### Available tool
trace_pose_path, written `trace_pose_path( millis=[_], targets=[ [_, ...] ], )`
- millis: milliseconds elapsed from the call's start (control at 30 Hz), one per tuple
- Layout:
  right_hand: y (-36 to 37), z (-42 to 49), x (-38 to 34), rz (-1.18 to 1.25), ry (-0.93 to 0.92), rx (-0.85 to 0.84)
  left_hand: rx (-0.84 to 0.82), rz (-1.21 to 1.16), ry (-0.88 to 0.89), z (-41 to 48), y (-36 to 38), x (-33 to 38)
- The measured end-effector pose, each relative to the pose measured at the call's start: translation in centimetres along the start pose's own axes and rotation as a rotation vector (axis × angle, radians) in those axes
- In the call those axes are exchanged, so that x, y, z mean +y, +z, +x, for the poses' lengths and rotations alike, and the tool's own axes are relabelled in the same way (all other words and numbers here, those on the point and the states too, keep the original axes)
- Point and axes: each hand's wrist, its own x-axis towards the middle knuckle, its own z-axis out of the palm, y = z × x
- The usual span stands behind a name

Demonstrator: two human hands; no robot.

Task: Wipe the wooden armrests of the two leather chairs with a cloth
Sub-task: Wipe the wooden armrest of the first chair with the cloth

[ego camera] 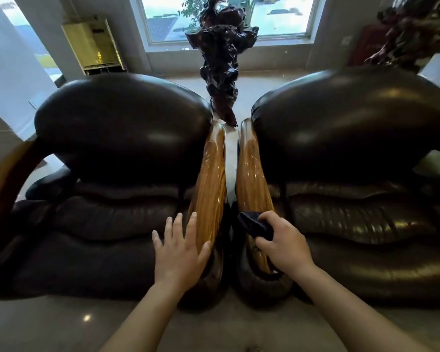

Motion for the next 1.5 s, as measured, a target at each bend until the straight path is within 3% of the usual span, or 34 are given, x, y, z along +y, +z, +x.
trace_pose_path(
  millis=[367, 600, 900, 1000, 1100, 1233, 1367, 1500],
  targets=[
    [3.1, 9.3, 5.1, 0.148, 0.241, 0.056, -0.139, -0.126, -0.019, 13.0, 5.8, -2.1],
    [8.7, 15.0, 7.7, 0.205, 0.395, 0.150, -0.203, -0.165, 0.118, 21.9, 13.5, -4.2],
    [12.8, 23.1, 13.5, 0.031, 0.378, 0.339, -0.077, -0.097, 0.254, 29.1, 22.6, -3.6],
    [14.2, 23.6, 15.7, -0.210, 0.380, 0.229, -0.023, -0.051, 0.274, 28.9, 25.0, -4.1],
    [15.9, 23.2, 17.6, -0.439, 0.259, 0.166, 0.047, -0.090, 0.287, 28.8, 26.2, -4.6],
    [17.4, 24.9, 19.4, -0.381, 0.131, 0.111, 0.092, -0.115, 0.278, 28.8, 26.6, -4.8],
    [16.9, 28.8, 19.9, -0.253, 0.109, 0.241, 0.139, -0.188, 0.232, 28.6, 26.5, -4.8],
    [17.5, 29.7, 19.6, -0.270, 0.045, 0.254, 0.168, -0.193, 0.185, 28.6, 26.5, -4.7]
  ],
)
